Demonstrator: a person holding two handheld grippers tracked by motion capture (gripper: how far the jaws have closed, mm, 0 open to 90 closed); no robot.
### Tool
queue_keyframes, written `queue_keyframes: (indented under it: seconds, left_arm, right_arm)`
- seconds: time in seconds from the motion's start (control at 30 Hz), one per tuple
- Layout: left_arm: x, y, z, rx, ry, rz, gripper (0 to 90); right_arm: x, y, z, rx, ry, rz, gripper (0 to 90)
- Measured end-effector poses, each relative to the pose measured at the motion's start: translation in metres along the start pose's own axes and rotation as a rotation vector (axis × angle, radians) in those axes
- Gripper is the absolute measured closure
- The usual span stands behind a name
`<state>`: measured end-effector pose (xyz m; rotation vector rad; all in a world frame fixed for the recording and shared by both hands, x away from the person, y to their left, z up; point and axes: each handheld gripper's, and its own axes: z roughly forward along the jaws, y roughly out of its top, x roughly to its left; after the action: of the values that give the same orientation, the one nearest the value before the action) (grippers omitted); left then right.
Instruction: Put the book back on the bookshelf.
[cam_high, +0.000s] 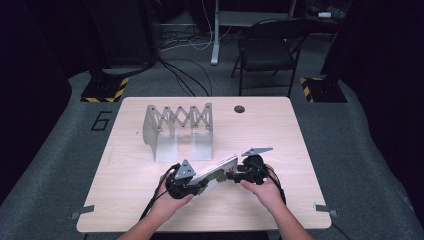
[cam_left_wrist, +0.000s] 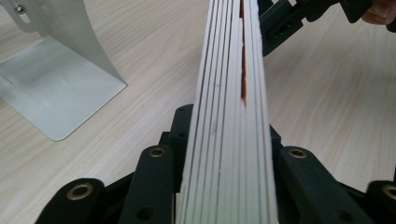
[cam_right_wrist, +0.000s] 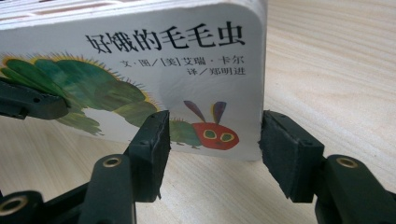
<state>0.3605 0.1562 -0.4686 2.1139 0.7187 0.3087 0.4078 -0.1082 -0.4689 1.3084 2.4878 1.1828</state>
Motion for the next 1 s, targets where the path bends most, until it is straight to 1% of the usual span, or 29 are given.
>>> queue_keyframes:
  seconds: [0.07, 0.13, 0.17, 0.2, 0.23, 0.3, 0.37, 0.4, 0.5, 0.53, 0.57, 0.6, 0.63, 0.67, 0.7, 0.73, 0.8, 0.83, 0.87, 0.9, 0.93, 0.97, 1.0]
  left_arm:
    - [0.000, 0.001, 0.000, 0.012, -0.009, 0.010, 69.6]
    - [0.000, 0.001, 0.000, 0.012, -0.006, 0.010, 70.4]
    - [0.000, 0.002, 0.000, 0.019, -0.019, 0.020, 71.1]
    - [-0.001, 0.002, 0.000, 0.016, -0.016, 0.030, 73.1]
    - [-0.003, 0.002, 0.000, 0.022, -0.024, 0.030, 74.4]
    - [-0.004, 0.003, 0.000, 0.026, -0.020, 0.051, 74.9]
    - [-0.004, 0.003, 0.000, 0.027, -0.016, 0.054, 75.2]
    - [-0.005, 0.003, 0.000, 0.029, -0.015, 0.053, 75.2]
    - [-0.006, 0.004, 0.000, 0.033, -0.020, 0.048, 75.3]
    - [-0.006, 0.004, 0.000, 0.042, -0.018, 0.055, 75.4]
    - [-0.007, 0.004, 0.001, 0.037, -0.009, 0.049, 75.4]
    - [-0.008, 0.004, 0.000, 0.040, -0.011, 0.046, 75.4]
    - [-0.008, 0.005, 0.001, 0.045, -0.023, 0.044, 75.4]
    - [-0.008, 0.005, 0.001, 0.045, -0.016, 0.046, 75.4]
    - [-0.008, 0.006, 0.001, 0.050, -0.019, 0.050, 75.4]
    - [-0.008, 0.006, 0.001, 0.055, -0.017, 0.052, 75.5]
    - [-0.008, 0.007, 0.001, 0.064, -0.020, 0.054, 75.5]
    - [-0.007, 0.008, 0.001, 0.071, -0.022, 0.051, 75.5]
    - [-0.007, 0.008, 0.001, 0.075, -0.033, 0.040, 75.4]
    - [-0.006, 0.009, 0.001, 0.080, -0.025, 0.041, 75.4]
    - [-0.005, 0.010, 0.001, 0.097, -0.035, 0.040, 75.4]
    - [-0.005, 0.011, 0.002, 0.093, -0.036, 0.037, 75.4]
    - [-0.005, 0.011, 0.001, 0.102, -0.036, 0.036, 75.4]
  right_arm:
    - [0.000, 0.000, 0.000, 0.001, 0.002, 0.000, 42.8]
    - [0.000, 0.000, 0.000, 0.001, 0.002, 0.001, 42.8]
    - [0.000, 0.000, 0.000, 0.002, 0.003, 0.001, 42.8]
    - [0.000, 0.000, 0.000, 0.001, -0.002, -0.001, 42.8]
    - [0.000, 0.000, 0.000, 0.003, -0.003, 0.004, 42.8]
    - [0.000, 0.000, 0.000, 0.006, -0.001, 0.014, 42.9]
    - [-0.001, 0.000, 0.000, 0.008, 0.000, 0.016, 42.9]
    - [0.000, 0.000, -0.001, 0.012, 0.003, 0.023, 42.9]
    - [-0.001, -0.001, -0.001, 0.009, 0.006, 0.022, 42.9]
    - [-0.001, -0.001, -0.001, 0.009, 0.007, 0.022, 42.9]
    - [-0.002, -0.001, -0.001, 0.011, 0.007, 0.020, 43.0]
    - [-0.003, -0.001, -0.001, 0.011, 0.011, 0.015, 43.0]
    - [-0.003, -0.001, -0.001, 0.007, 0.012, 0.010, 43.0]
    - [-0.004, -0.001, -0.001, 0.007, 0.015, 0.017, 43.0]
    - [-0.004, -0.002, -0.001, 0.006, 0.016, 0.011, 43.0]
    - [-0.004, -0.002, -0.001, 0.014, 0.015, 0.020, 43.0]
    - [-0.004, -0.002, -0.001, 0.014, 0.018, 0.020, 43.0]
    - [-0.004, -0.002, -0.001, 0.014, 0.017, 0.020, 43.1]
    - [-0.005, -0.002, -0.001, 0.014, 0.018, 0.018, 43.1]
    - [-0.005, -0.002, 0.000, 0.013, 0.018, 0.019, 43.2]
    - [-0.005, -0.002, 0.000, 0.012, 0.018, 0.021, 43.2]
    - [-0.005, -0.002, 0.000, 0.010, 0.016, 0.019, 43.2]
    - [-0.005, -0.002, 0.000, 0.010, 0.016, 0.018, 43.3]
